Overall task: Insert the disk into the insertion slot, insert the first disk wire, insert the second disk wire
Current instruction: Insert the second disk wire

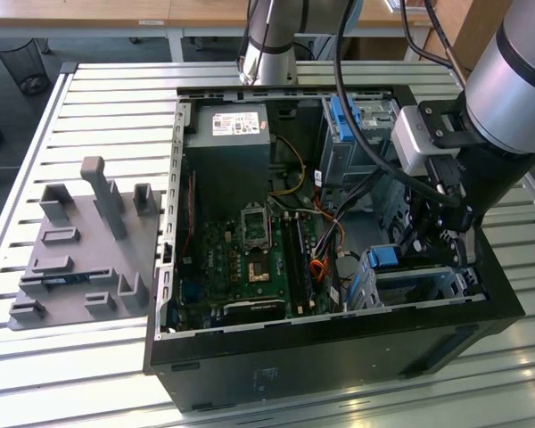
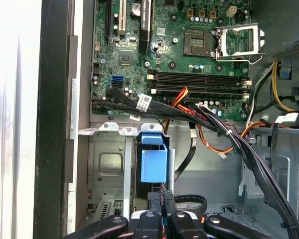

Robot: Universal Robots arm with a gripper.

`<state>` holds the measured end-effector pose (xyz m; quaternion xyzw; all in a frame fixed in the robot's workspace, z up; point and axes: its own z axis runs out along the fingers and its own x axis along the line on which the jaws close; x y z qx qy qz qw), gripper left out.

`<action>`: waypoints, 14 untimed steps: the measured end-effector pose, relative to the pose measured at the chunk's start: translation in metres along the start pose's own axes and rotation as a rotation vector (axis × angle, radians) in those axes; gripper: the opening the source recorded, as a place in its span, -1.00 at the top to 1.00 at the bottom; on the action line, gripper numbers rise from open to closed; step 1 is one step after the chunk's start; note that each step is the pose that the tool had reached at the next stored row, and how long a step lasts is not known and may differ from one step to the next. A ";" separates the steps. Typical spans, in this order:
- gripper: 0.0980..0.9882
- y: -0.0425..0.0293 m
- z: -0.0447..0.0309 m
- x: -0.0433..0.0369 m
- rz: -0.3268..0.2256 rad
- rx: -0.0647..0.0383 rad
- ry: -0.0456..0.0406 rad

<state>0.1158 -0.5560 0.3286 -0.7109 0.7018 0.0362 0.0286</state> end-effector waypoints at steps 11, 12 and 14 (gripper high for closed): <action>0.72 0.0000 -0.0009 -0.0001 0.000 0.000 0.0033; 0.72 0.0000 -0.0013 -0.0002 0.000 0.000 0.0045; 0.72 0.0000 -0.0028 -0.0003 0.000 0.000 0.0073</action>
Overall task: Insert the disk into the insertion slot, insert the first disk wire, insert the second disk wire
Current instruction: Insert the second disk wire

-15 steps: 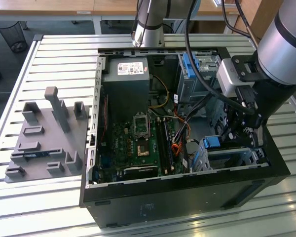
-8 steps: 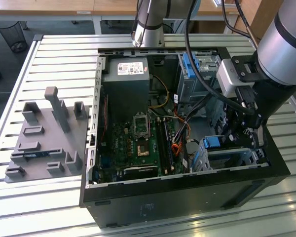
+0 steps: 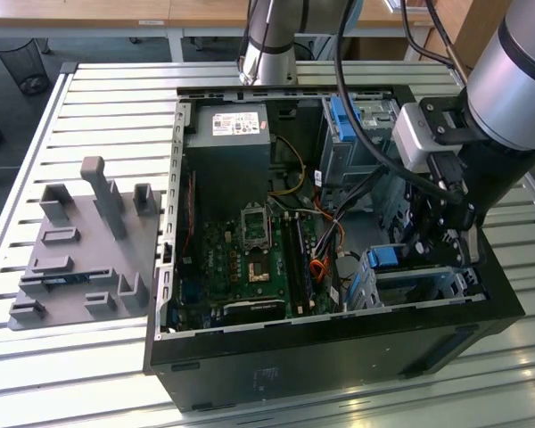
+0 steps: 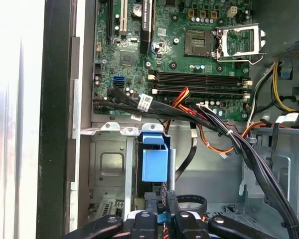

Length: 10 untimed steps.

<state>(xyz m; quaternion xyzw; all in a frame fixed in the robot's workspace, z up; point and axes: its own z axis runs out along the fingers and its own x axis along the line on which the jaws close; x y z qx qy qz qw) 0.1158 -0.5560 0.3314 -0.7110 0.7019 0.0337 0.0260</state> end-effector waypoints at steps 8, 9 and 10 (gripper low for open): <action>0.72 0.0001 -0.0072 -0.0006 0.000 0.000 0.0085; 0.72 0.0001 -0.0082 -0.0008 0.000 0.000 0.0095; 0.72 0.0001 -0.0092 -0.0009 0.000 0.000 0.0103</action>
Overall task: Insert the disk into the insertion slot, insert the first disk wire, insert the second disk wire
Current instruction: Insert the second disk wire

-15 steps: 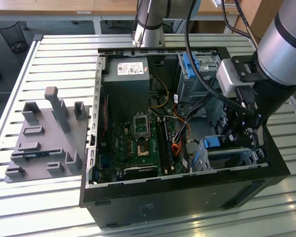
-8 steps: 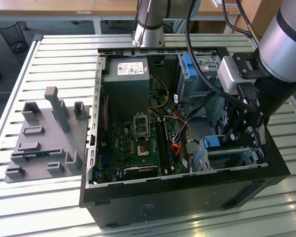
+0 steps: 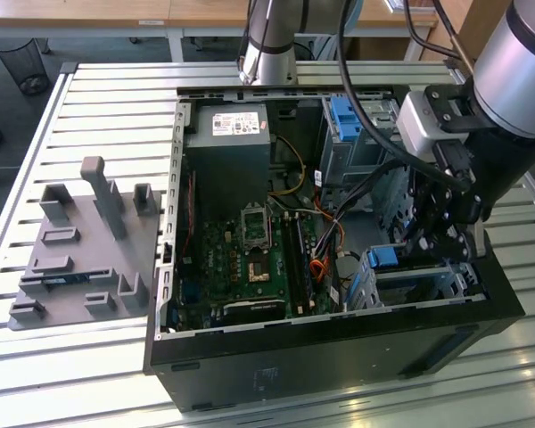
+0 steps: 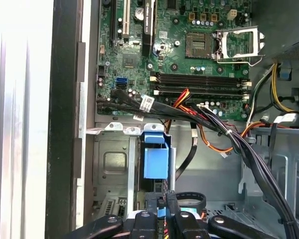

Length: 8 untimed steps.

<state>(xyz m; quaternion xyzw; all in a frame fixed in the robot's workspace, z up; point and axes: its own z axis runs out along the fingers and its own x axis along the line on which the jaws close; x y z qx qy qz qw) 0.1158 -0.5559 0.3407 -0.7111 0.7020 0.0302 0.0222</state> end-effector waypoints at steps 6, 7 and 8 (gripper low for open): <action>0.89 0.0001 -0.0037 -0.0003 0.000 -0.001 0.0054; 0.89 0.0001 -0.0042 -0.0004 0.000 -0.001 0.0061; 0.89 0.0001 -0.0047 -0.0004 0.000 -0.001 0.0065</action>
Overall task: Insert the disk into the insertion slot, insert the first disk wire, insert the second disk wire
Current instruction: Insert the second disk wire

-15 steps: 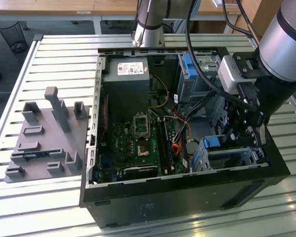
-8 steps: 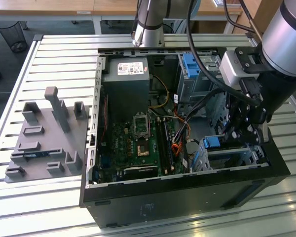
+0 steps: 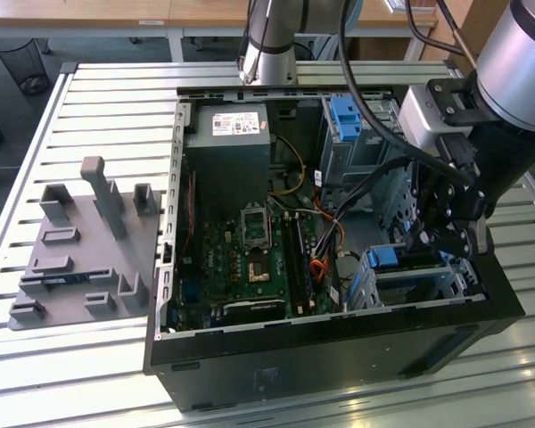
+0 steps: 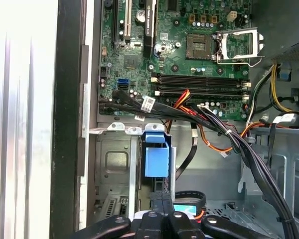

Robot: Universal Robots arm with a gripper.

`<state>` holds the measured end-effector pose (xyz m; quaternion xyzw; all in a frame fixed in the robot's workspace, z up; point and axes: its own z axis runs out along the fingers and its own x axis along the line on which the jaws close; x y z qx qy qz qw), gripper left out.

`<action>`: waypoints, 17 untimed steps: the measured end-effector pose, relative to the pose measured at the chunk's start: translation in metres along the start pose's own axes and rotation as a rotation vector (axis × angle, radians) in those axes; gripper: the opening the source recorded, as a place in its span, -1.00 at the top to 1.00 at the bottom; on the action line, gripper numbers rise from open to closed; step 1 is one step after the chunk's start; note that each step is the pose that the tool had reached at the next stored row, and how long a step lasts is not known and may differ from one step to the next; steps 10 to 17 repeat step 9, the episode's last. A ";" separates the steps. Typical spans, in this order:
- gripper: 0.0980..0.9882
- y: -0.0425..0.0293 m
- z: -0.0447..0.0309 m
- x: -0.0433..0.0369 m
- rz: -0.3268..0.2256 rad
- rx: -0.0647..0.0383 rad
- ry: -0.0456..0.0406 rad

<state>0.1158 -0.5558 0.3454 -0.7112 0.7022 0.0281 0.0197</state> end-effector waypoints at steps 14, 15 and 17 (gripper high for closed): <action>0.98 0.0000 -0.0039 -0.0003 0.000 0.000 0.0018; 0.98 0.0000 -0.0039 -0.0003 0.000 0.000 0.0018; 0.98 0.0000 -0.0039 -0.0003 0.000 0.000 0.0018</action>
